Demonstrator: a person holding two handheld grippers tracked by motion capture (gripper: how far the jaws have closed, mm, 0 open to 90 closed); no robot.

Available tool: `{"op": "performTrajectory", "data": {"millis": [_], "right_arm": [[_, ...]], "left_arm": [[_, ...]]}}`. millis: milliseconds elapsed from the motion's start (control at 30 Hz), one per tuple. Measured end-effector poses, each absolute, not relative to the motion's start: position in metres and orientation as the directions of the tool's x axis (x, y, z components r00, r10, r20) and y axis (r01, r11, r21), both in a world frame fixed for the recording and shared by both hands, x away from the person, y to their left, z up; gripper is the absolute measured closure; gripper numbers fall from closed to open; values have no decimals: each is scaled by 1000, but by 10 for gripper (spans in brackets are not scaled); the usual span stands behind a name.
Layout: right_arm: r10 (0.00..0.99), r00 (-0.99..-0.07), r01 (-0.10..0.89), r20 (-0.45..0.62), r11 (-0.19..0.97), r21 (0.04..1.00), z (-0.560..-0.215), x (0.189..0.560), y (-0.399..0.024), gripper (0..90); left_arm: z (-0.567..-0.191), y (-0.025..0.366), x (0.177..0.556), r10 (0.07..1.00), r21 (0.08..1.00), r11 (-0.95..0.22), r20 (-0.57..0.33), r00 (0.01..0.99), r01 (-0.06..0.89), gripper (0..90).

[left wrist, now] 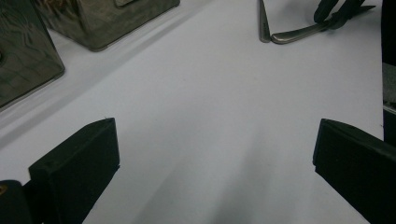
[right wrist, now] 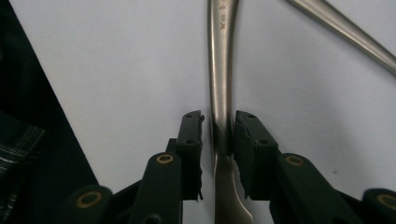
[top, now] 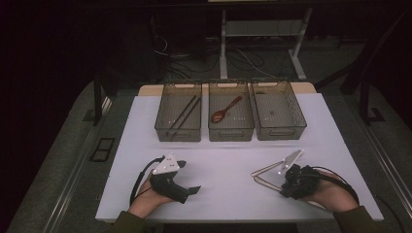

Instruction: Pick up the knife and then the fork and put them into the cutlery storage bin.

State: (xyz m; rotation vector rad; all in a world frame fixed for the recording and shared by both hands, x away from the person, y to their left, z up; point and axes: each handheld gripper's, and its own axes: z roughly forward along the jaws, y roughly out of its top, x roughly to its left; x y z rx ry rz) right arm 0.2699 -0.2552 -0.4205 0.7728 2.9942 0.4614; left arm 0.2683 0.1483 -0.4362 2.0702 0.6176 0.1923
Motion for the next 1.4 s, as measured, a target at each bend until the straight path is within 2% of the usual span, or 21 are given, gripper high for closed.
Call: {"op": "performTrajectory", "data": {"millis": [667, 967, 1400], "right_arm": [[432, -902, 425, -2, 890, 166, -419, 272, -236, 786], [460, -888, 454, 28, 862, 226, -415, 273, -245, 787], [533, -845, 506, 51, 764, 400, -405, 280, -265, 786]], "left_arm": [[-437, 147, 268, 493, 826, -442, -101, 864, 350, 0], [-437, 148, 268, 495, 828, -436, -105, 863, 351, 0], [-436, 150, 268, 483, 840, -420, -114, 868, 344, 0]]}}
